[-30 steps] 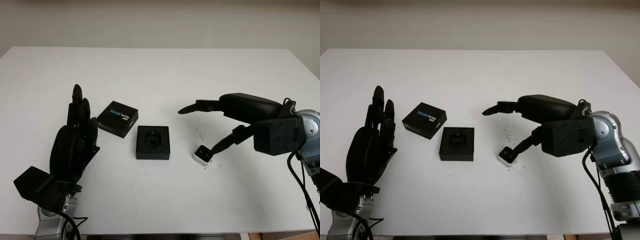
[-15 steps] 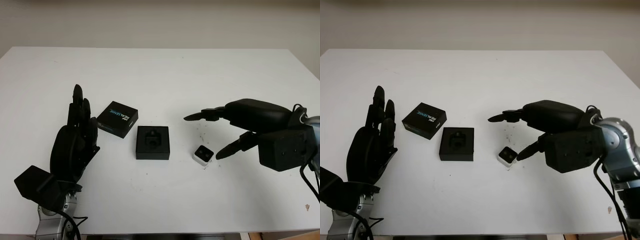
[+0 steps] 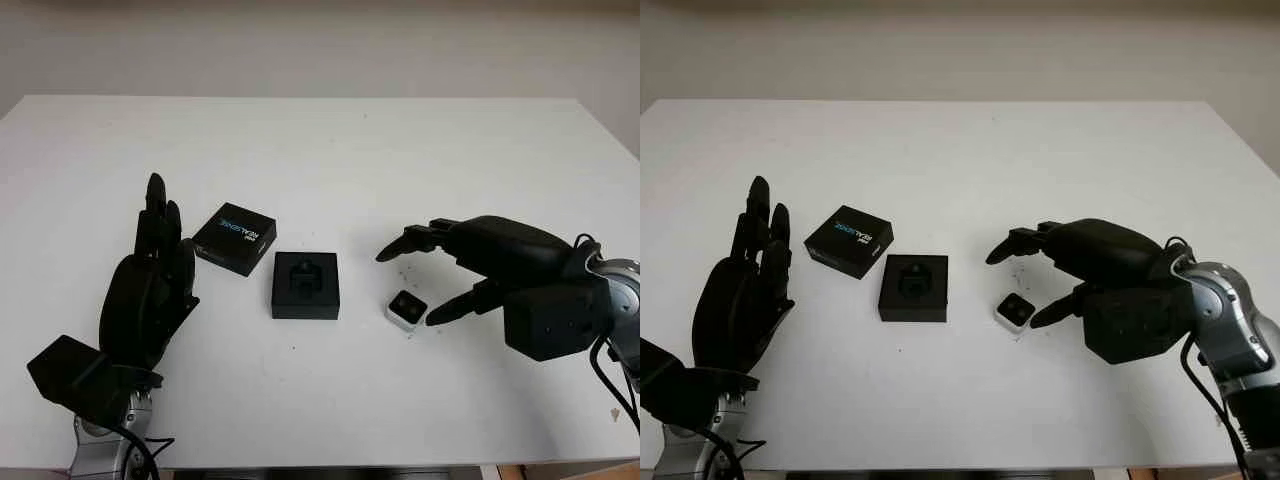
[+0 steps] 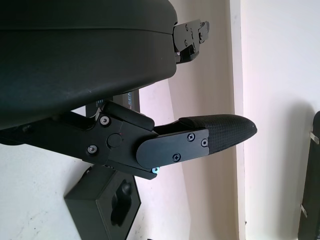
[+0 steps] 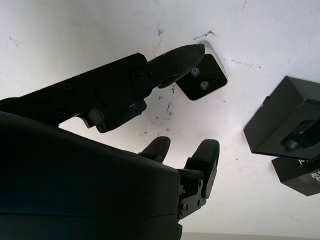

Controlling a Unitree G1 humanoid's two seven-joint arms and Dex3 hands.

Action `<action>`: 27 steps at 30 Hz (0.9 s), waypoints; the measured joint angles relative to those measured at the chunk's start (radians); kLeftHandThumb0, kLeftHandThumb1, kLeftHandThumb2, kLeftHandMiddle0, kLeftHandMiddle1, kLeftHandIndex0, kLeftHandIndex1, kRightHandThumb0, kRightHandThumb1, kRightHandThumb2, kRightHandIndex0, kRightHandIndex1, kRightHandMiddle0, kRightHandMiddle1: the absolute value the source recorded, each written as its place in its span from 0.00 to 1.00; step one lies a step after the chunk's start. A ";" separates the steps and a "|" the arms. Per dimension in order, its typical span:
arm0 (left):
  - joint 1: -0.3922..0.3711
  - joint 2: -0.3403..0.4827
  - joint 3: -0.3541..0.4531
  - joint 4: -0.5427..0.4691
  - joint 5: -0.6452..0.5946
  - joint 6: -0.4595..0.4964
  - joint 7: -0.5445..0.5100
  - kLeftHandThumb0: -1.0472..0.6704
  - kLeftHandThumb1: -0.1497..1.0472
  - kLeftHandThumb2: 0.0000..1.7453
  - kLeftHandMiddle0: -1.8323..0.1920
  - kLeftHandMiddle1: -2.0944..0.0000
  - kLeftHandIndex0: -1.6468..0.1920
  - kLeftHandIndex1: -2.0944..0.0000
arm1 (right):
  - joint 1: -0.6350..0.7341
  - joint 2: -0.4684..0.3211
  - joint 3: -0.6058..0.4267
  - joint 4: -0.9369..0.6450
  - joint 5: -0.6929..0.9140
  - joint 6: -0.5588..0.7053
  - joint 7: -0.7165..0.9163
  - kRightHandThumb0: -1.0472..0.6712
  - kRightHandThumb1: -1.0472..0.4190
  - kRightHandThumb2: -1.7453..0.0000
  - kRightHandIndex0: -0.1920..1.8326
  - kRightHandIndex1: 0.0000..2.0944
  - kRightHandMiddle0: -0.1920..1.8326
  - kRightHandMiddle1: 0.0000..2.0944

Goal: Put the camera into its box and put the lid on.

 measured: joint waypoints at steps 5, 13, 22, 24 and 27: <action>0.000 0.000 0.000 0.000 -0.001 0.000 0.000 0.14 1.00 0.34 1.00 1.00 1.00 1.00 | 0.001 0.000 0.000 -0.013 0.001 0.021 0.023 0.35 0.14 0.97 0.17 0.32 0.19 0.28; 0.000 0.000 0.000 0.000 -0.001 0.000 0.000 0.15 1.00 0.35 1.00 1.00 1.00 1.00 | 0.007 0.000 0.000 -0.009 -0.006 0.002 0.002 0.36 0.13 0.97 0.20 0.30 0.21 0.27; 0.003 0.000 0.001 -0.002 -0.002 0.000 0.003 0.14 1.00 0.34 1.00 1.00 1.00 1.00 | 0.012 0.014 0.031 0.080 -0.059 -0.128 -0.107 0.42 0.14 0.97 0.25 0.37 0.22 0.38; 0.004 0.001 0.001 -0.002 -0.002 0.000 0.003 0.14 1.00 0.35 1.00 1.00 1.00 1.00 | 0.011 0.015 0.033 0.105 -0.061 -0.153 -0.125 0.42 0.14 0.97 0.25 0.39 0.22 0.40; 0.004 0.002 0.001 -0.002 -0.002 0.000 0.003 0.15 1.00 0.35 1.00 1.00 1.00 1.00 | 0.011 0.017 0.037 0.132 -0.067 -0.186 -0.148 0.43 0.13 0.97 0.24 0.43 0.23 0.43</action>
